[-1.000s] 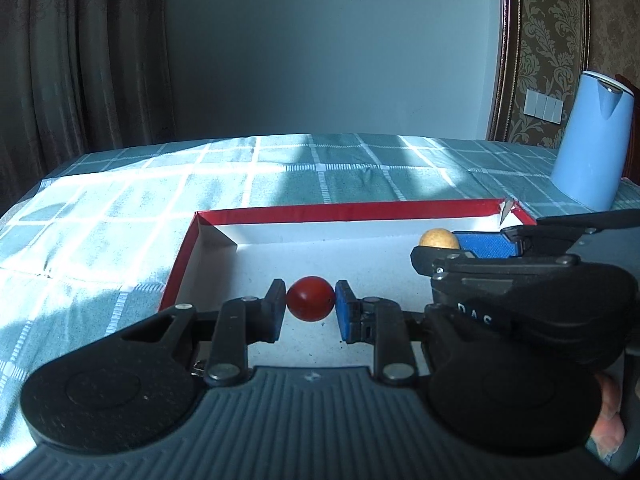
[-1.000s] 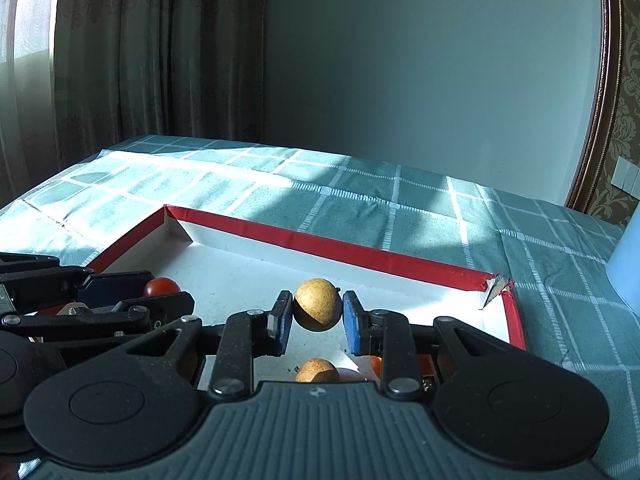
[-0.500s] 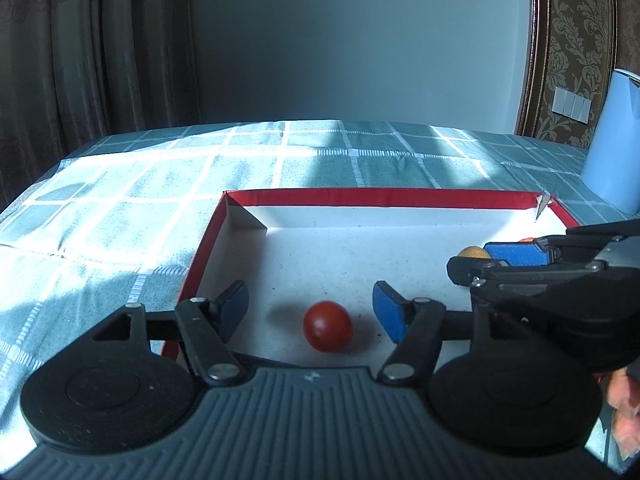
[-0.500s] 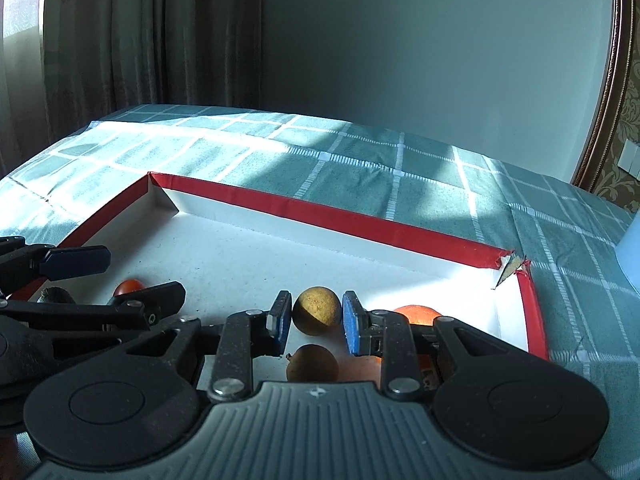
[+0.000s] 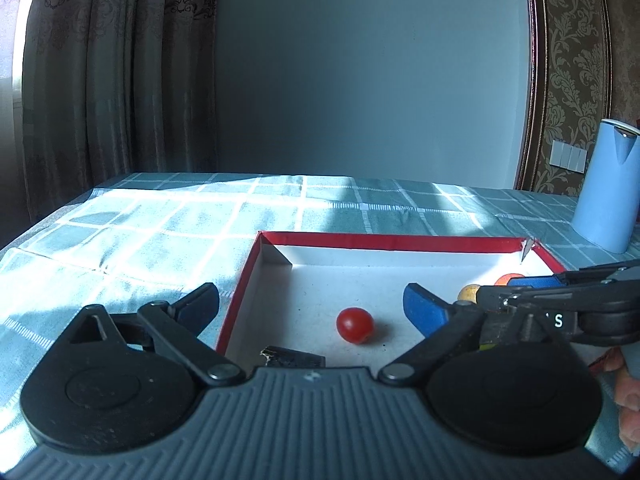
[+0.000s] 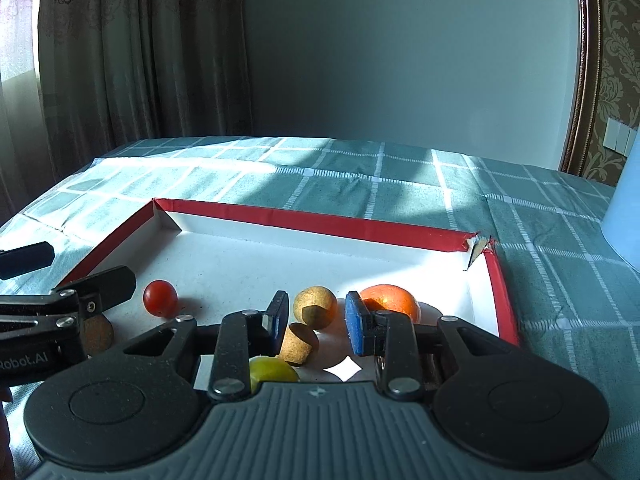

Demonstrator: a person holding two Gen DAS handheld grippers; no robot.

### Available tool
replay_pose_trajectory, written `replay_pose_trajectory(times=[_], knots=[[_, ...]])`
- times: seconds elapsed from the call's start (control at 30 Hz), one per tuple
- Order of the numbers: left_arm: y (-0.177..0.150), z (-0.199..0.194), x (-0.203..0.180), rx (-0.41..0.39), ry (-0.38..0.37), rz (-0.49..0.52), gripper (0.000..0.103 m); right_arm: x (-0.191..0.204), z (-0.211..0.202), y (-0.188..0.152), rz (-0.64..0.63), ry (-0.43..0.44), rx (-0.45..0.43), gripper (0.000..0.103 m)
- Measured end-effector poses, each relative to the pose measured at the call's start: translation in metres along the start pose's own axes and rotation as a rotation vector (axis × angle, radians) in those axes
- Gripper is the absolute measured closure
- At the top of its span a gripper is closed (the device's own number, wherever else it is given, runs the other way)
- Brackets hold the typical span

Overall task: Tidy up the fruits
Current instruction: 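Carry the red tomato and tan fruit into the tray and open both tools, then move the left tool to the green cucumber piece while the right tool approaches a green tomato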

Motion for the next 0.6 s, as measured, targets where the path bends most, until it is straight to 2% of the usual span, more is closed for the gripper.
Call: replay_pose_trajectory(times=[0.23,0.4,0.6], knots=[[-0.010,-0.021,0.001,-0.014,-0.010,0.015,0.000,-0.006,-0.034,-0.013,0.043,0.038,-0.022,0.073],[-0.017,-0.039,0.002,-0.028,-0.044,0.012,0.000,-0.004,-0.061,-0.028,0.031,0.070,-0.045,0.073],[-0.022,-0.042,0.004,-0.020,-0.032,0.011,0.000,0.008,-0.083,-0.052,0.008,0.131,-0.044,0.073]])
Point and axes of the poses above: each gripper's, at about its wrist camera, not at the fingertips, and z roughly the way its jaws point, x to its left, y to its top, the point moved 10 cm from there along z, roughly the way its jaws point, and after that the axes turned 3 degrees about x, right-handed, at the moved point
